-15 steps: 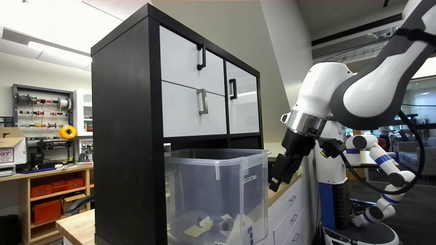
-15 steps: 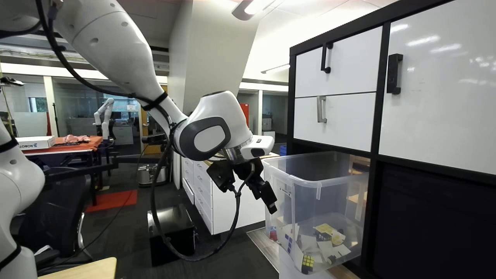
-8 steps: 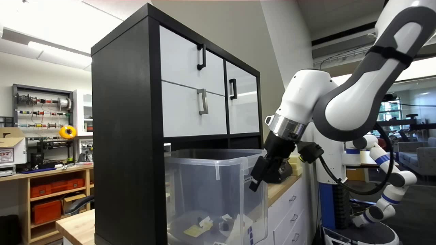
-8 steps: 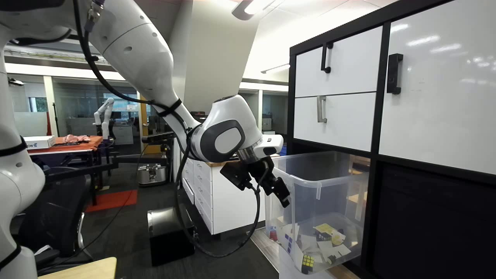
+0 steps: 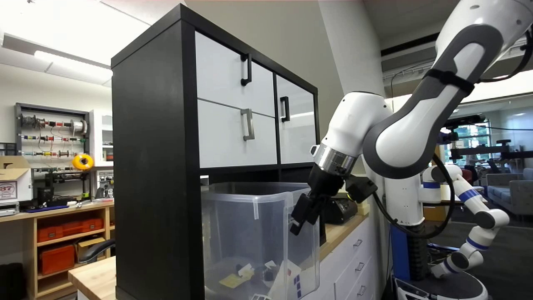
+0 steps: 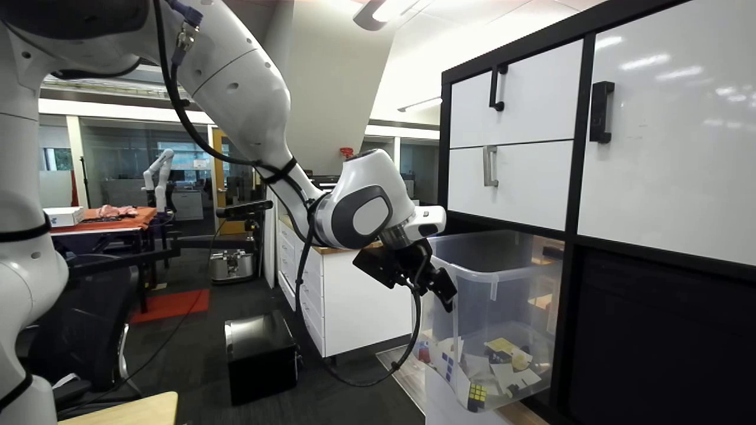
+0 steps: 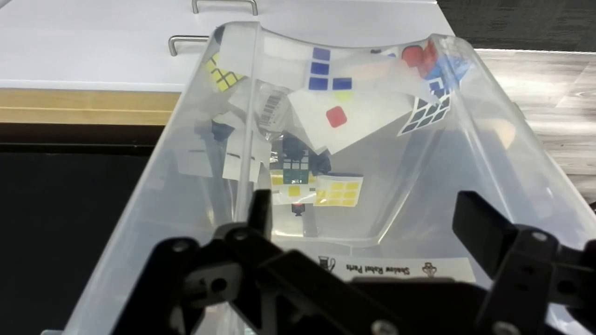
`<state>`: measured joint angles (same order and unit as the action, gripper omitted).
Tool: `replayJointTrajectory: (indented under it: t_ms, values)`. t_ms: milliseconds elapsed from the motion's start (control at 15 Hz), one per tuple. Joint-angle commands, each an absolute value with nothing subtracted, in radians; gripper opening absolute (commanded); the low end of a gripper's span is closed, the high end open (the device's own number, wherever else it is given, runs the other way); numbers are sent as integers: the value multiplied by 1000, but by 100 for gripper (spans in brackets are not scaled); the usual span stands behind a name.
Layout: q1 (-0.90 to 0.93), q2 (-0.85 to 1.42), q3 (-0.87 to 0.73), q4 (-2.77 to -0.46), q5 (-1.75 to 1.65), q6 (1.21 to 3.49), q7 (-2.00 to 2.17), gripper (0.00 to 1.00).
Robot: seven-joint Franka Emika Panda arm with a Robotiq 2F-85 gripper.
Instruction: Push the storage box into the bottom of the black and white cabinet
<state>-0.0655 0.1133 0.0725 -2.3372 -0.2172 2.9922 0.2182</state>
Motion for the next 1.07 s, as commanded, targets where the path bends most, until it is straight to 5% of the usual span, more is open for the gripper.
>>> replayJointTrajectory:
  t_ms: [0, 1000]
  values:
    - [-47, 179, 51, -2246, -269, 3016, 260, 100]
    - [4, 374, 33, -1959, -265, 3002, 231, 100]
